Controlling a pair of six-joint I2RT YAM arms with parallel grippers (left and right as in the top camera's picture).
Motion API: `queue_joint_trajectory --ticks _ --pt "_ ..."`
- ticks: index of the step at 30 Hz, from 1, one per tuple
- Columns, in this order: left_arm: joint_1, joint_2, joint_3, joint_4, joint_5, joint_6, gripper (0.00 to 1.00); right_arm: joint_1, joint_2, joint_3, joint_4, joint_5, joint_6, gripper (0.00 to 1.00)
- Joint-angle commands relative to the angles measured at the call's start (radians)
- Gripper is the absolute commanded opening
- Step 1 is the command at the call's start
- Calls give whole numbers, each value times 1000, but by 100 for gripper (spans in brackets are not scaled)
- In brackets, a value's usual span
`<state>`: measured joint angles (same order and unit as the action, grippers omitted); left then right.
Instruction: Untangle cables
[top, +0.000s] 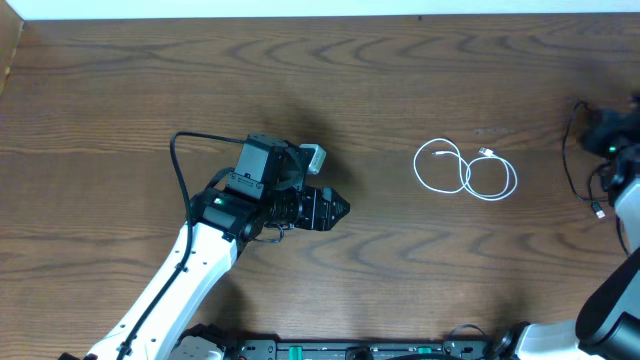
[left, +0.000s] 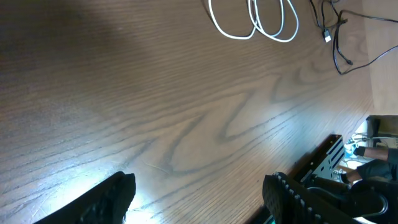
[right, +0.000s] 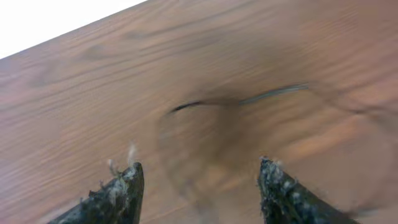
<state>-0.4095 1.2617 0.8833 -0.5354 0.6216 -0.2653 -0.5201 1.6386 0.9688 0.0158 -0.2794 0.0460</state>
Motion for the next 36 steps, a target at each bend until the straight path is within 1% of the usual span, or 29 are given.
queue_joint_trajectory --ticks 1,4,5,7,11,13,16,18,22,23,26,27,29,36 --pt "-2 6 15 -2 -10 -2 70 72 -15 10 -63 -256 28 64" --pt "-2 6 15 -3 -21 -2 70 132 -15 10 -167 -278 27 73" --pt "-2 6 15 -3 -35 -2 71 154 -15 10 -212 -274 23 74" --pt "-2 6 15 -8 -67 -2 70 194 -15 8 -277 -273 -8 73" --pt "-2 6 15 -29 -171 -2 70 291 -15 1 -345 -268 -76 68" --pt "-2 6 15 -39 -230 -8 70 350 -15 2 -368 -230 -85 67" --pt "-2 6 15 -55 -327 -73 70 447 -15 2 -388 -125 -84 67" --pt "-2 6 15 -68 -370 -92 70 504 -15 6 -397 -71 -79 68" --pt "-2 6 15 -82 -399 -92 71 629 -15 6 -390 24 -6 67" --pt "-2 6 15 -83 -399 -92 71 689 -15 5 -379 100 29 66" --pt "-2 6 15 -87 -399 -92 71 760 -6 3 -352 201 60 66" --pt "-2 6 15 -92 -399 -92 71 787 8 3 -337 238 85 65" --pt "-2 6 15 -99 -399 -92 71 809 36 3 -322 270 134 64" --pt "-2 6 15 -112 -398 -92 71 836 161 3 -233 261 289 57"
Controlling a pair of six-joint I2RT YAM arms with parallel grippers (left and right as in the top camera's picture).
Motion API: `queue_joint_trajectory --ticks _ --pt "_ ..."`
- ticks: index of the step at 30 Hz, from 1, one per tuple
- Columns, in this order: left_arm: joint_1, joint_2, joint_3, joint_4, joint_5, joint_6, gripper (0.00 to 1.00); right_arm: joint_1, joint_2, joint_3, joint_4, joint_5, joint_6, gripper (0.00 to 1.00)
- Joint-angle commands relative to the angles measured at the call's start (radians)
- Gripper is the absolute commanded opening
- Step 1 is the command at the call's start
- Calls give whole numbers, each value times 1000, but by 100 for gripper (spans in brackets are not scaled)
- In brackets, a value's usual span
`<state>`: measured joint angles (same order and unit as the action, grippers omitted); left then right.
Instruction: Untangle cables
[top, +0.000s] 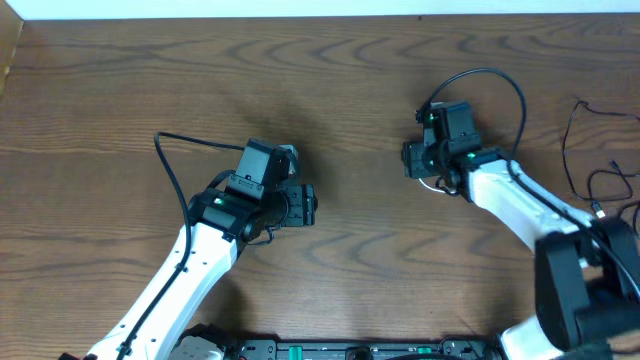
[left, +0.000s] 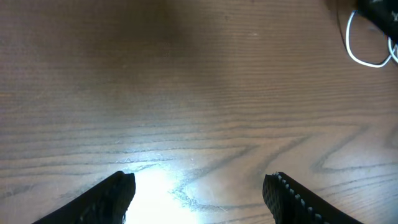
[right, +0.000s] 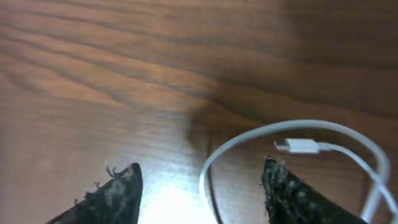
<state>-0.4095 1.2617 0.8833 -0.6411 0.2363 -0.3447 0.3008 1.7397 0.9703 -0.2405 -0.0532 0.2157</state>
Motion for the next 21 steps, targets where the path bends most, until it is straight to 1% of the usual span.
queue_joint_trajectory --ticks 1,5,7,8,10,11,12,15,19,21 --pt "-2 6 15 -6 -13 -13 71 18 75 2 39 32 144 56" --pt "-2 6 15 -6 -13 -13 71 31 124 2 133 -95 158 51" --pt "-2 6 15 -6 -13 -13 71 42 145 2 183 -202 158 41" --pt "-2 6 15 -6 -13 -13 71 47 148 2 196 -255 156 35" --pt "-2 6 15 -6 -13 -13 71 58 152 2 204 -354 136 15" --pt "-2 6 15 -6 -13 -13 71 63 152 2 204 -408 116 3" --pt "-2 6 15 -6 -13 -13 71 69 152 2 204 -477 75 1" --pt "-2 6 15 -6 -13 -13 71 75 151 2 218 -693 -35 1" --pt "-2 6 15 -6 -13 -13 72 66 145 4 293 -944 -40 1" --pt "-2 6 15 -6 -5 -13 72 59 139 4 362 -1058 -14 1"
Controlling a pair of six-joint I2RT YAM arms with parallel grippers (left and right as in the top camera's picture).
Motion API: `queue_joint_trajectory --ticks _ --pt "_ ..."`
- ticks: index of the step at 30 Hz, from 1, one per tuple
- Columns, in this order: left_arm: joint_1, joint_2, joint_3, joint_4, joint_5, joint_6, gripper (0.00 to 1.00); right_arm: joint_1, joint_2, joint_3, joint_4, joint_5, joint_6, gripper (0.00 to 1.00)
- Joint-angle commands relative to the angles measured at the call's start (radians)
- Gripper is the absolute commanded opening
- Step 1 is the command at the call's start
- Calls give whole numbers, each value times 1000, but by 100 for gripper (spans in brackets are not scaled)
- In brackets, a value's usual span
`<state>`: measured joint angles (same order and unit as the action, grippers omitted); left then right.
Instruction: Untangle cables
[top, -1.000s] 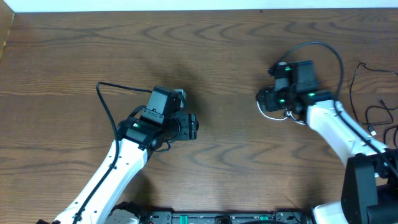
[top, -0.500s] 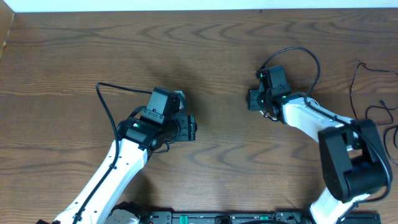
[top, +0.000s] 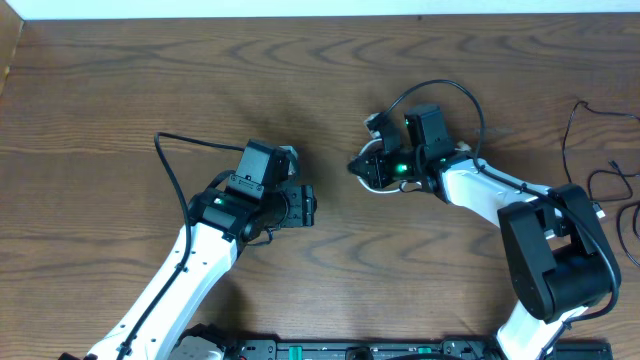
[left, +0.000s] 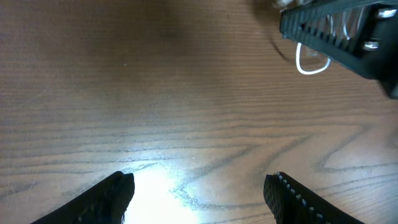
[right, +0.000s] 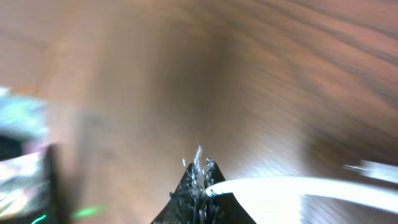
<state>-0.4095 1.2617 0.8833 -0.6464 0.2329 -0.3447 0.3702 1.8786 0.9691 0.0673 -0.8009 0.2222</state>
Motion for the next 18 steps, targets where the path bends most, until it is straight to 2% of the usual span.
queue_joint_trajectory --ticks 1,6,12,14,18 --pt "-2 6 15 0 7 -13 72 -12 -3 5 83 -342 -1 1" --pt "-2 6 15 50 68 -11 82 -9 -31 5 157 -406 106 2" --pt "-2 6 15 154 177 -8 85 1 -35 5 242 -406 283 4" --pt "-2 6 15 176 205 -8 84 4 -35 5 300 -406 364 3" --pt "-2 6 15 203 230 -8 84 5 -35 5 483 -406 614 1"
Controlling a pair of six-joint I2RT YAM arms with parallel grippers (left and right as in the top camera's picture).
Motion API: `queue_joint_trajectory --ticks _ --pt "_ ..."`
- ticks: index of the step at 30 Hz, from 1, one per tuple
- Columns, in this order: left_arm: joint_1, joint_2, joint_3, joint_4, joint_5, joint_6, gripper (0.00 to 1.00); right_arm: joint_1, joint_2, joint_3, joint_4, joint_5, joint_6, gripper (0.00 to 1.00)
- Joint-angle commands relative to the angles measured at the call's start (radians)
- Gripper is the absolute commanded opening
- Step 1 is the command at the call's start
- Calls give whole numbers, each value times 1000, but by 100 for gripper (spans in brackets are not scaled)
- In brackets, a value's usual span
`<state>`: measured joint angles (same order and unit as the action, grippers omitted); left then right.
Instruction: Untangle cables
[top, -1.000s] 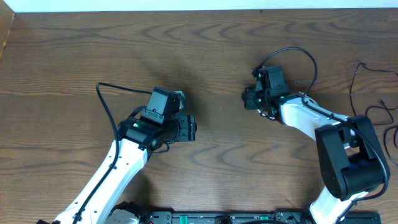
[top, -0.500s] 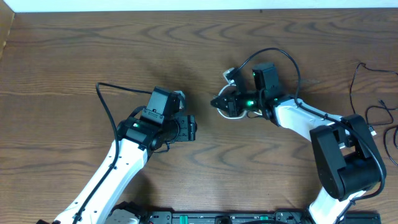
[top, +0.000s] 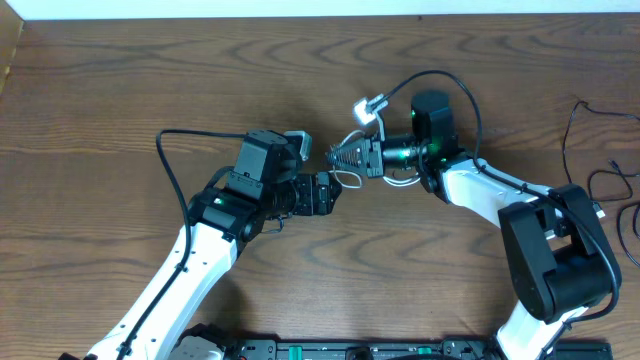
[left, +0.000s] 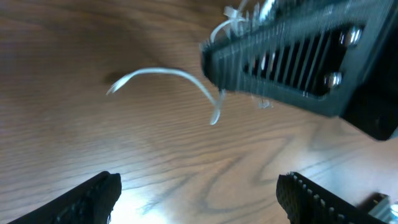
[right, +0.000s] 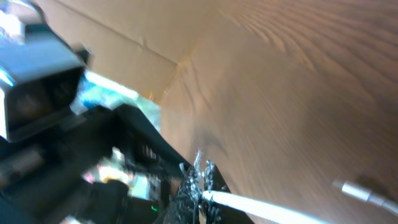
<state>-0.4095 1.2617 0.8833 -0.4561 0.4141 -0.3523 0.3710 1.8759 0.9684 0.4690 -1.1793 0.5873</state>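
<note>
My right gripper (top: 335, 157) is shut on a thin white cable (top: 349, 183) near the table's middle, and the cable trails back under its arm. In the right wrist view the cable (right: 261, 205) runs out from between the closed fingertips (right: 198, 179). My left gripper (top: 325, 193) is open just below and left of the right one. In the left wrist view its jaws stand wide apart around (left: 199, 193), and a curl of the white cable (left: 168, 78) hangs ahead of them beside the right gripper (left: 292, 56).
Thin black cables (top: 582, 150) lie at the table's far right edge. The white wall borders the table's far edge (top: 320, 15). A black wire (top: 175, 160) loops out from my left arm.
My right gripper, still shut on the white cable, has moved left. The left gripper has moved right and now lies just under it, still open.
First the white cable lay coiled at right-centre, with my right arm at the far right and the left gripper open mid-table. Then the right gripper stood open over the coil. Then it was shut on the cable, further left. Now both grippers almost meet.
</note>
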Motion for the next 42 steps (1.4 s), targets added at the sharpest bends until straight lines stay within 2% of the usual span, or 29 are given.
queue_joint_trajectory --ticks 1,9,13,17,19,21,23,24,26,27,31,32,33,35,38,42 --pt "-2 6 15 18 50 0 84 4 -32 6 121 -27 303 1" --pt "-2 6 15 122 50 0 84 27 -32 6 460 -29 648 1" --pt "-2 6 15 177 50 -1 80 50 -32 6 555 -29 735 1" --pt "-2 6 15 205 50 -1 64 69 -32 6 607 -28 802 1" --pt "-2 6 15 208 50 -1 49 71 -32 6 636 -29 819 1" --pt "-2 6 15 205 50 -1 29 70 -32 6 647 -28 818 1" --pt "-2 6 15 195 50 -1 13 67 -32 6 645 -24 805 5" --pt "-2 6 15 184 50 -1 8 64 -32 6 645 -24 776 7" --pt "-2 6 15 153 46 -1 8 61 -32 6 628 -24 690 17" --pt "-2 6 15 112 39 0 8 61 -32 6 575 -24 598 37" --pt "-2 6 15 34 -66 3 8 63 -32 6 246 6 407 40" --pt "-2 6 15 23 -94 5 7 63 -32 6 25 62 315 40" --pt "-2 5 15 23 -93 12 8 63 -32 6 -113 120 243 39" --pt "-2 4 15 23 -93 26 8 62 -32 6 -301 243 104 39" --pt "-2 4 15 19 -94 67 8 61 -32 6 -462 383 -82 43" --pt "0 -8 16 3 -115 97 7 50 -32 6 -560 455 -249 48"
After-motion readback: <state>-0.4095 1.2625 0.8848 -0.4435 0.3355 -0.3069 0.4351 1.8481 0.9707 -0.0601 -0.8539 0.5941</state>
